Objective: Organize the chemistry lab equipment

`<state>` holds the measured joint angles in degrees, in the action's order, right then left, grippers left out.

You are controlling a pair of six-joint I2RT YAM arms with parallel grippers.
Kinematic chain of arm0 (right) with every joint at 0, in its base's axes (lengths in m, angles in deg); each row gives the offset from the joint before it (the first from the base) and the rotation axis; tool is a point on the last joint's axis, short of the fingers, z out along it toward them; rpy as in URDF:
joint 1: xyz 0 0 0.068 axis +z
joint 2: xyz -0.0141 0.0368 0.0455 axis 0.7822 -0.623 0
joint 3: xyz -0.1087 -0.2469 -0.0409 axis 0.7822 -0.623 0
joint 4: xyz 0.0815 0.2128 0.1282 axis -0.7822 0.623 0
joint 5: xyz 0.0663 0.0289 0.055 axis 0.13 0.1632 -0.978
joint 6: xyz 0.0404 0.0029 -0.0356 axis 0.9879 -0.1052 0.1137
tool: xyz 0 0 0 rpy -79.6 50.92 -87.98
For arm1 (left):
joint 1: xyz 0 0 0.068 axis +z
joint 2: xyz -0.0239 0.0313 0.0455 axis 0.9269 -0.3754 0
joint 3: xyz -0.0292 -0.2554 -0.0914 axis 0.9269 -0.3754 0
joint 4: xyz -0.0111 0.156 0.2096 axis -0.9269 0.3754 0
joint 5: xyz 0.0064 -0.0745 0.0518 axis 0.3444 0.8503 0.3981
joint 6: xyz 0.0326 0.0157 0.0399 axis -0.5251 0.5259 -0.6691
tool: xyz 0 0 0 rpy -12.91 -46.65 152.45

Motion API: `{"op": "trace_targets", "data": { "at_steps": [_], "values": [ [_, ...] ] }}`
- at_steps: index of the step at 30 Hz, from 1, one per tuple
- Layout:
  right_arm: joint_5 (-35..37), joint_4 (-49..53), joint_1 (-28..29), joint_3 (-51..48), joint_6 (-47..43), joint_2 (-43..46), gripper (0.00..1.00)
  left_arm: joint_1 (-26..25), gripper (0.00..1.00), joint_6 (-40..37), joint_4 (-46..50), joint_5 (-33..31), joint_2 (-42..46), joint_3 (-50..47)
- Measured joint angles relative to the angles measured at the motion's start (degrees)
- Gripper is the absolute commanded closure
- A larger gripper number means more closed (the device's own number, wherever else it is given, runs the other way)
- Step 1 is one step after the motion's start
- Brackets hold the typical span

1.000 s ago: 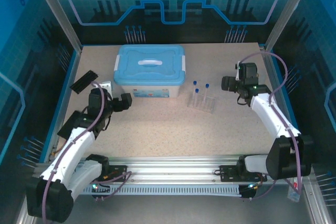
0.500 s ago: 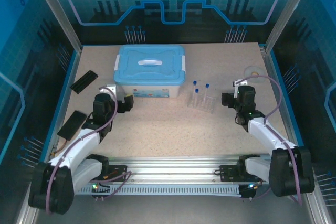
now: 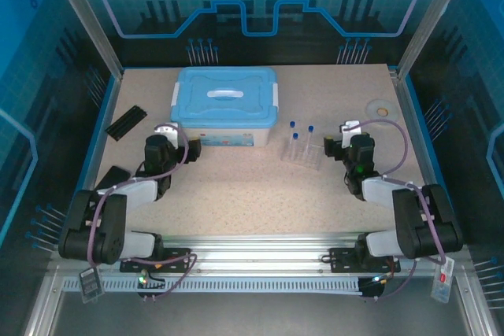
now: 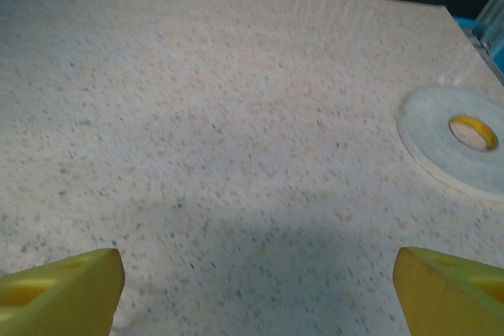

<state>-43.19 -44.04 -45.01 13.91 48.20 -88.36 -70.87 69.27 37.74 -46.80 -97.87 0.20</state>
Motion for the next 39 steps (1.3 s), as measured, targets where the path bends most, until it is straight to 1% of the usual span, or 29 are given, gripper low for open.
{"op": "trace_targets", "data": {
  "at_steps": [4, 7, 13, 16, 17, 18, 19, 24, 39],
  "values": [
    [-1.92, -6.73, -0.02, -0.55, -0.63, -4.31, 0.09, 0.46, 0.01, -0.39, -2.82, 1.33, -2.47, 0.52],
    [-2.93, -11.3, -0.13, -1.55, -0.61, -7.26, 0.09, 1.2, 0.01, -0.83, -7.65, 2.21, -4.92, 0.35],
    [-5.99, -14.03, -1.36, -2.29, -0.55, -8.61, 0.09, 3.04, 0.01, -0.7, -16.02, 4.33, -10.1, -0.55],
    [-7.04, -14.75, -1.55, -2.29, -0.55, -8.61, 0.08, 4.39, 0.01, -0.11, -16.44, 5.14, -10.54, -0.57],
    [-7.23, -14.75, -1.55, -2.27, -0.55, -8.61, 0.06, 4.55, 0.01, -0.07, -16.48, 5.25, -10.54, -0.57],
    [-7.3, -14.56, -1.55, -2.16, -0.42, -8.61, 0.0, 4.55, 0.01, -0.02, -16.5, 5.25, -10.54, -0.57],
    [-7.39, -13.97, -1.57, -1.9, -0.24, -8.61, 0.0, 4.52, 0.0, 0.09, -16.52, 5.25, -10.54, -0.57],
    [-7.69, -12.59, -1.66, -0.28, -0.35, -8.61, 0.0, 4.52, 0.01, 0.11, -16.52, 5.25, -10.56, -0.57],
    [-7.87, -11.74, -1.66, -0.22, -0.33, -8.61, 0.0, 4.52, 0.01, 0.11, -16.55, 5.22, -10.56, -0.57]
  ]
}}
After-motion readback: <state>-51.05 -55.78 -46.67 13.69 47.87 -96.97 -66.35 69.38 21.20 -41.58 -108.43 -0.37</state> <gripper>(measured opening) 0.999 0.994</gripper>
